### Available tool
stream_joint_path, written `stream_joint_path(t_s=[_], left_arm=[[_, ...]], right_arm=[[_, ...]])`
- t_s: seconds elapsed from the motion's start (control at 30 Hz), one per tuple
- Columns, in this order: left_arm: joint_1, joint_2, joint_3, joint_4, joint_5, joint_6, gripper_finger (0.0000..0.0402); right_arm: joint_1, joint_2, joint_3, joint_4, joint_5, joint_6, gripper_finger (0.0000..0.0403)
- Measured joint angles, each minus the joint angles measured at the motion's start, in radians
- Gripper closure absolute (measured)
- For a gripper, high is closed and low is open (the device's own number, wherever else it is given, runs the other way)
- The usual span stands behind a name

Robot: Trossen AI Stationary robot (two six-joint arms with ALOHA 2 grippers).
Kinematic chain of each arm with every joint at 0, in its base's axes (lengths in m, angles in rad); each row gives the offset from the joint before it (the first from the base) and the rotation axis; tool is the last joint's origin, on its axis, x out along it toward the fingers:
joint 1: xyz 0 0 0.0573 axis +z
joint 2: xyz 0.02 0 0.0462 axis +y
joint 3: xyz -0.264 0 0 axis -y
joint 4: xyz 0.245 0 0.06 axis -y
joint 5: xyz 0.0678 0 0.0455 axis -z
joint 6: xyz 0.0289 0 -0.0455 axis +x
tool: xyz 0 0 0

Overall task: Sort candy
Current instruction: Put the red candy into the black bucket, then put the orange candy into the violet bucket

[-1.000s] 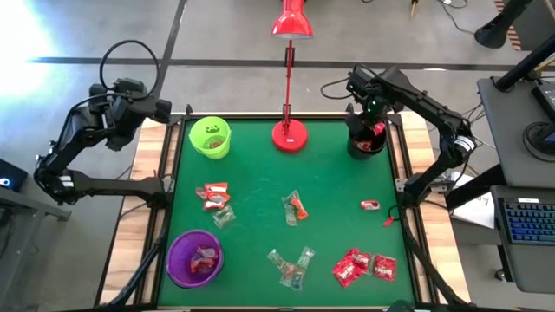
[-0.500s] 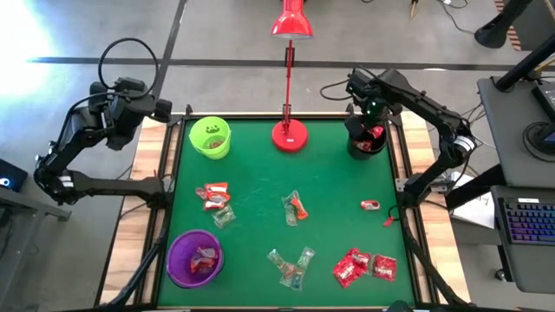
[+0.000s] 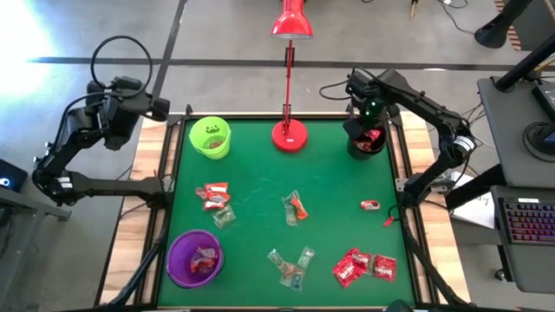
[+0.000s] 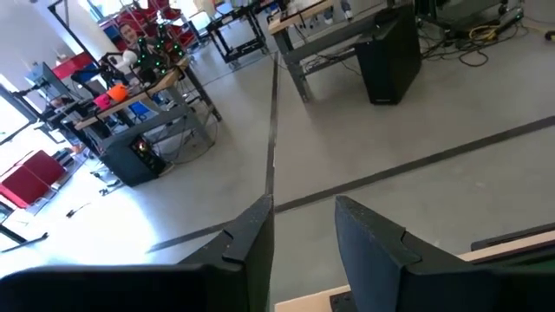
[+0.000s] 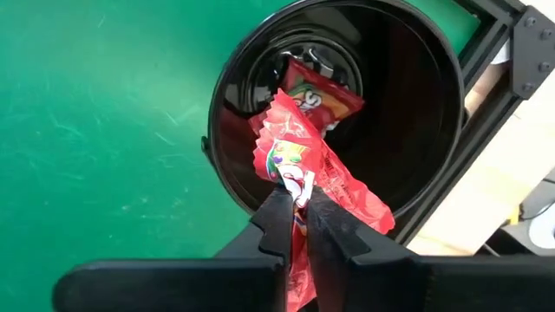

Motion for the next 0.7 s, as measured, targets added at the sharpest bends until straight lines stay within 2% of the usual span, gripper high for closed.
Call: stream_joint_path(t_s=[0.33, 0.47, 0.63, 0.7], left_arm=[[0.0, -0.027, 0.0, 0.061, 0.001, 0.054, 0.0294], [0.0, -0.035, 0.0, 0.073, 0.003, 0.08, 0.0294], [0.0, -0.035, 0.0, 0.079, 0.123, 0.146, 0.0294], [0.0, -0.029, 0.0, 0.081, 0.138, 0.171, 0.0294]], right_arm=[[0.0, 0.0, -0.001, -0.002, 0.033, -0.008, 0.0295], [0.0, 0.0, -0.001, -0.001, 0.031, -0.007, 0.0272], [0.0, 0.0, 0.004, 0.001, -0.008, -0.007, 0.0262], [0.0, 0.0, 0.007, 0.009, -0.039, -0.007, 0.0262]])
